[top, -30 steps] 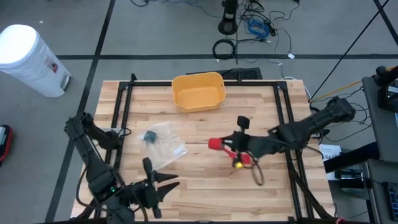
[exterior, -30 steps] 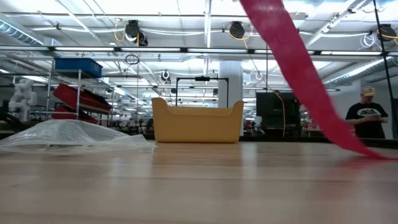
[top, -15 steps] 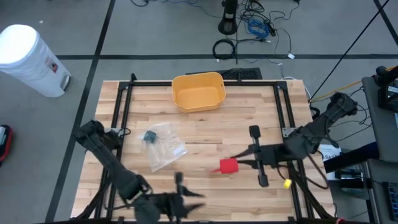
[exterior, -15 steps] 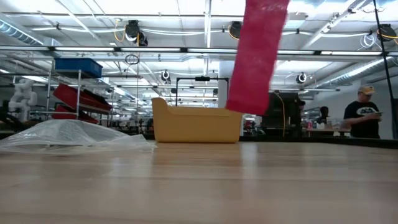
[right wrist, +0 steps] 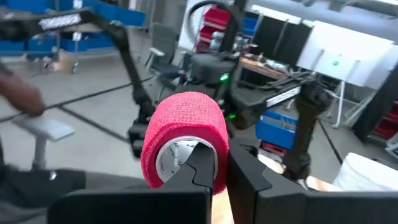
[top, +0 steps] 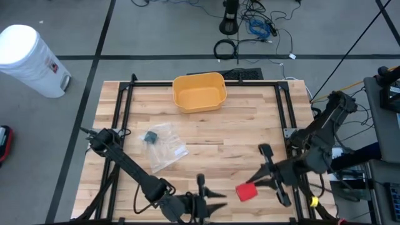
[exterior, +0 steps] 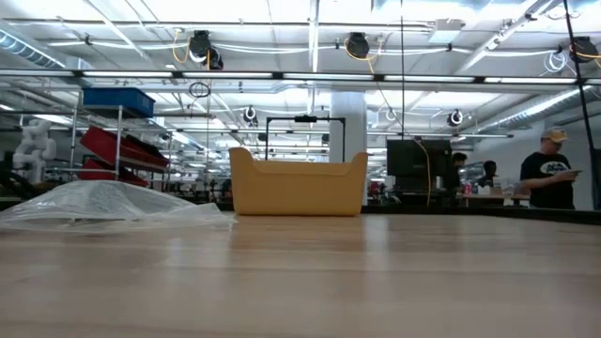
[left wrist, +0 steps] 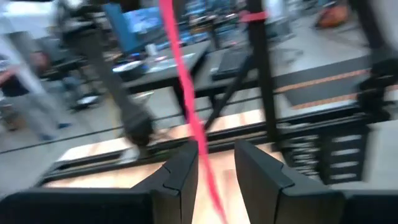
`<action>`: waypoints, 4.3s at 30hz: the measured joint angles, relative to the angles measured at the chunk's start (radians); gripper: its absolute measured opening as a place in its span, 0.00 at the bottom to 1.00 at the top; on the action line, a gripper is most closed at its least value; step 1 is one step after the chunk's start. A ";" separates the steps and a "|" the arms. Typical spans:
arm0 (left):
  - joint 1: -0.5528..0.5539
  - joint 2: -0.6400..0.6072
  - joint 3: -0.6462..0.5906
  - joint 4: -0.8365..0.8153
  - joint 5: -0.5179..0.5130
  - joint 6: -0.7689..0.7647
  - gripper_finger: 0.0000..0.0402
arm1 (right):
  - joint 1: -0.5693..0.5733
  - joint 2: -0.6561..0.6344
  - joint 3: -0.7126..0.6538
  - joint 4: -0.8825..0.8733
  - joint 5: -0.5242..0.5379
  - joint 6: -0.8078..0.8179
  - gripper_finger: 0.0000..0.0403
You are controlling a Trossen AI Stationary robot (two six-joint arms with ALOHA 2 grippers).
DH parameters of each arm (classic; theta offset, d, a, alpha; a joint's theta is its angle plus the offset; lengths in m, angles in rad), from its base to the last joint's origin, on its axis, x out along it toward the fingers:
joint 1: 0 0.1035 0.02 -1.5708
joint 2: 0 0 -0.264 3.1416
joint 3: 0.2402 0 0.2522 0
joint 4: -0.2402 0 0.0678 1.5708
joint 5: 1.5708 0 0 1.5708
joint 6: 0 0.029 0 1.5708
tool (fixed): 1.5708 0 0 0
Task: Roll bandage
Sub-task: Roll the red bandage
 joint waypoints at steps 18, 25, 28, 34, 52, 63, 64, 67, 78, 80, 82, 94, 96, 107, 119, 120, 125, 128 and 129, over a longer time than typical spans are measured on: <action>0.016 0.104 0.001 0.061 0.024 -0.072 0.50 | 0.022 0.023 -0.001 0.054 0.049 -0.028 0.04; 0.040 0.102 0.001 0.066 -0.035 -0.124 0.52 | 0.020 0.024 -0.001 0.052 0.071 -0.035 0.04; 0.049 0.102 0.001 0.066 -0.027 -0.228 0.52 | 0.020 0.024 -0.001 0.052 0.097 -0.038 0.04; 0.066 0.102 0.001 0.065 -0.033 -0.252 0.53 | 0.020 0.024 -0.002 0.053 0.114 -0.045 0.04; 0.120 0.102 0.001 0.087 0.057 -0.159 0.40 | 0.020 0.035 -0.002 0.071 0.114 -0.045 0.04; 0.118 0.101 0.001 0.082 -0.105 0.027 0.03 | 0.020 0.035 -0.002 0.084 0.114 -0.046 0.04; 0.118 0.101 0.001 0.081 -0.157 0.065 0.03 | 0.020 0.035 -0.002 0.084 0.114 -0.046 0.04; 0.109 0.101 0.001 0.084 -0.288 0.183 0.02 | 0.020 0.035 -0.002 0.084 0.114 -0.045 0.04; 0.095 0.051 0.001 0.111 -0.480 0.539 0.01 | 0.020 0.063 -0.002 0.084 0.109 -0.022 0.04; 0.093 0.026 0.000 0.112 -0.491 0.569 0.01 | 0.020 0.068 -0.002 0.092 0.109 -0.021 0.04; 0.089 0.000 0.001 0.112 -0.502 0.601 0.01 | 0.020 0.071 -0.002 0.100 0.109 -0.019 0.04; 0.079 -0.091 0.001 0.116 -0.504 0.689 0.01 | 0.022 0.084 -0.002 0.099 0.106 0.026 0.04; 0.082 -0.093 0.001 0.139 -0.501 0.711 0.01 | 0.022 0.092 -0.002 0.099 0.106 0.026 0.04; 0.078 -0.095 0.000 0.446 -0.425 1.081 0.01 | 0.004 0.114 -0.002 0.098 0.106 0.034 0.04; 0.072 -0.095 0.000 0.450 -0.191 1.130 0.01 | -0.032 0.114 -0.002 0.083 0.026 0.076 0.04; 0.068 -0.095 0.000 0.450 -0.174 1.142 0.01 | -0.034 0.114 -0.002 0.083 0.026 0.076 0.04; 0.046 -0.095 0.000 0.450 -0.102 1.161 0.01 | -0.049 0.114 -0.002 0.082 0.032 0.084 0.04; 0.032 -0.095 0.001 0.450 -0.086 1.182 0.01 | -0.059 0.114 -0.002 0.081 0.033 0.084 0.04; 0.028 -0.095 0.000 0.450 -0.082 1.197 0.01 | -0.061 0.114 -0.002 0.079 0.033 0.087 0.04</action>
